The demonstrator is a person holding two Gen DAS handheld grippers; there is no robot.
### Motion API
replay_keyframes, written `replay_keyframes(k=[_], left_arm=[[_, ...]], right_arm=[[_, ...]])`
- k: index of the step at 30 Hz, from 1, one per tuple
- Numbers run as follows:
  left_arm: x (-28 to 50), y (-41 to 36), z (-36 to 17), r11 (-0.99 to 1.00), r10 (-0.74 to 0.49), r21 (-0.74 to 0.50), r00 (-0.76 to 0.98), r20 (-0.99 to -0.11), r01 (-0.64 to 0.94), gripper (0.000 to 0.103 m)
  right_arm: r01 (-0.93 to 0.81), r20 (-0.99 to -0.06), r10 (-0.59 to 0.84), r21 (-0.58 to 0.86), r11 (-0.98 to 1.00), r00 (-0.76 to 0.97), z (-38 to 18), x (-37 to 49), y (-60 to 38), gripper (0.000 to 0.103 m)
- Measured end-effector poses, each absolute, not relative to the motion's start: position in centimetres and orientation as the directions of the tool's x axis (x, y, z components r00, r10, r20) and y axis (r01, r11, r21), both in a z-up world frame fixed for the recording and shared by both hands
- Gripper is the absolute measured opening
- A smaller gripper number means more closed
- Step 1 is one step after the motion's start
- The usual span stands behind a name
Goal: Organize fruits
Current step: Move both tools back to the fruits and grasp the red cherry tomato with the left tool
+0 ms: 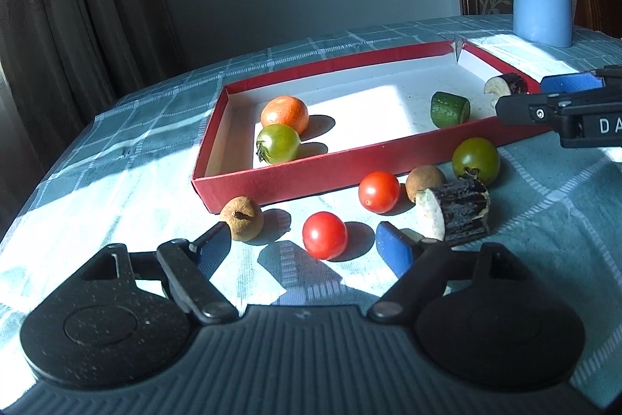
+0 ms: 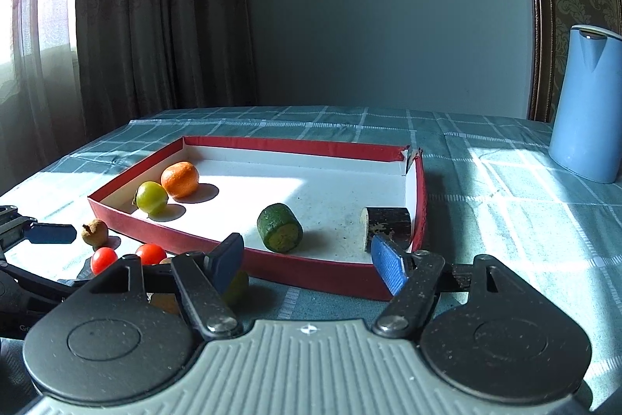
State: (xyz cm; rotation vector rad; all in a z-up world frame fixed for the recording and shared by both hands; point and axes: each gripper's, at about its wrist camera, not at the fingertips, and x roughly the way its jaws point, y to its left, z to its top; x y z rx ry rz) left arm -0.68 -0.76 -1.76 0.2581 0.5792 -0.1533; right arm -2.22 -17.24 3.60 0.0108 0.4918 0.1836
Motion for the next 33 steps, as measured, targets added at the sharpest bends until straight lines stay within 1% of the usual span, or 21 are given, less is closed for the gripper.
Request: replay_keyframes(k=[1, 5, 7, 9, 18, 21, 25, 29, 33], left_arm=[[-0.6, -0.6, -1.8, 0.958, -0.076, 0.187, 0.825, -0.56, 0.216, 0.074], [-0.5, -0.4, -1.8, 0.958, -0.096, 0.169, 0.817, -0.568, 0.23, 0.069], [-0.3, -0.5, -1.7, 0.956, -0.105, 0.166, 0.814, -0.572, 0.24, 0.06], [0.0, -0.7, -1.7, 0.956, -0.109, 0.162, 0.811, -0.575, 0.243, 0.054], [0.2, -0.3, -1.6, 0.962, -0.124, 0.127, 0.803, -0.583, 0.242, 0.053], [-0.2, -0.2, -1.6, 0.96, -0.137, 0.121, 0.802, -0.581, 0.252, 0.046], [-0.3, -0.3, -1.7, 0.959, -0.136, 0.128, 0.804, -0.579, 0.254, 0.046], [-0.4, -0.2, -1.6, 0.959, -0.141, 0.121, 0.802, -0.58, 0.256, 0.045], [-0.4, -0.3, -1.6, 0.959, -0.139, 0.125, 0.804, -0.579, 0.255, 0.045]], right_arm=[[-0.176, -0.464, 0.176, 0.044, 0.983, 0.868, 3.6, -2.4, -17.1, 0.072], [-0.188, -0.466, 0.177, 0.024, 0.982, 0.867, 3.5, -2.9, -16.7, 0.072], [-0.195, -0.472, 0.181, 0.019, 0.981, 0.863, 3.4, -3.0, -16.5, 0.072], [-0.201, -0.485, 0.183, 0.014, 0.979, 0.855, 3.3, -3.0, -16.4, 0.072], [-0.212, -0.503, 0.183, 0.0, 0.977, 0.845, 3.0, -2.9, -16.0, 0.072], [-0.242, -0.527, 0.225, 0.037, 0.97, 0.82, 2.9, -2.8, -15.9, 0.072], [-0.251, -0.552, 0.232, 0.041, 0.967, 0.801, 2.6, -2.2, -15.3, 0.072], [-0.262, -0.572, 0.27, 0.099, 0.96, 0.774, 2.4, -1.6, -15.1, 0.072], [-0.273, -0.581, 0.276, 0.094, 0.957, 0.766, 2.3, -1.2, -14.2, 0.072]])
